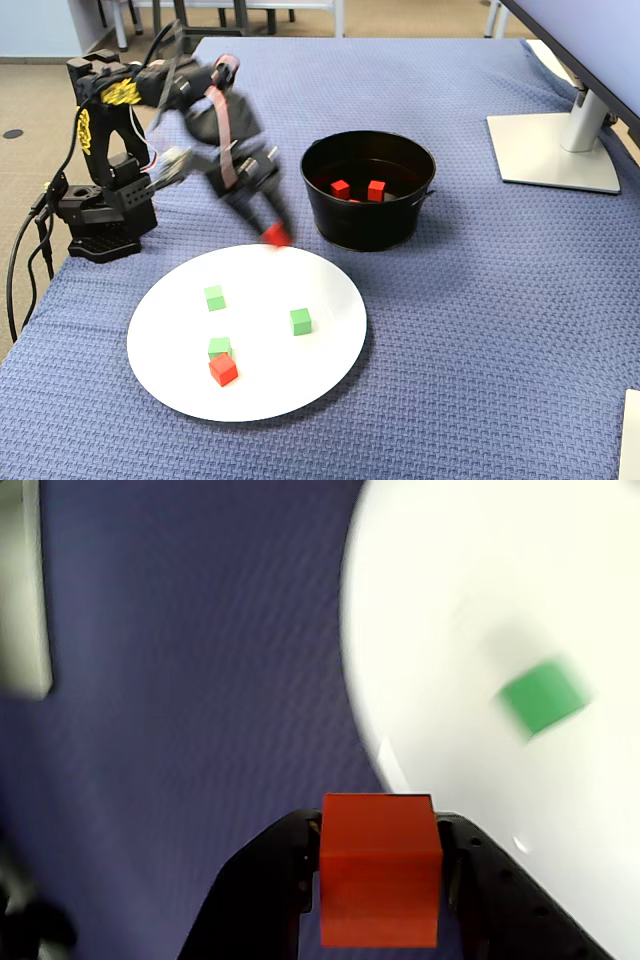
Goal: Pick up the red cubes from the white plate and place them in the black recipient
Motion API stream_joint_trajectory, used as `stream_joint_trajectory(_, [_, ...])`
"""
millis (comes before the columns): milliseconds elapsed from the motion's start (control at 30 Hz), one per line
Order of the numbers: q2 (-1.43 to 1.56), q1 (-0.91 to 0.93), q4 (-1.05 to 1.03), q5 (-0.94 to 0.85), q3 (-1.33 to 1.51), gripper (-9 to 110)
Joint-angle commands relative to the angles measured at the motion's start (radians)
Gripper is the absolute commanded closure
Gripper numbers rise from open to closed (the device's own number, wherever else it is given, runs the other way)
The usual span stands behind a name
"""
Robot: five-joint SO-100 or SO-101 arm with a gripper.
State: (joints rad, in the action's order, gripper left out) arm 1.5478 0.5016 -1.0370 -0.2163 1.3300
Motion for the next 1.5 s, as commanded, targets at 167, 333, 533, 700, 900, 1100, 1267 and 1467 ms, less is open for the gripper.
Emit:
stream_joint_trajectory(167, [0.025,-0.356,0.199,0.124,-0.025,102])
stream_joint_trajectory(333, [-0.071,-0.499,0.183,0.149,-0.110,102])
stream_joint_trajectory(533, [-0.273,-0.615,-0.081,0.143,-0.399,76])
stream_joint_trajectory(700, [-0.222,-0.537,-0.178,0.106,-0.477,73])
stream_joint_trajectory(900, [-0.049,-0.222,-0.232,-0.003,-0.385,77])
stream_joint_trajectory(1100, [-0.066,0.156,-0.255,-0.046,-0.295,82])
stream_joint_trajectory(1267, [-0.166,0.371,-0.236,-0.118,-0.285,81])
stream_joint_trajectory(1467, [-0.377,0.474,-0.250,-0.322,-0.422,79])
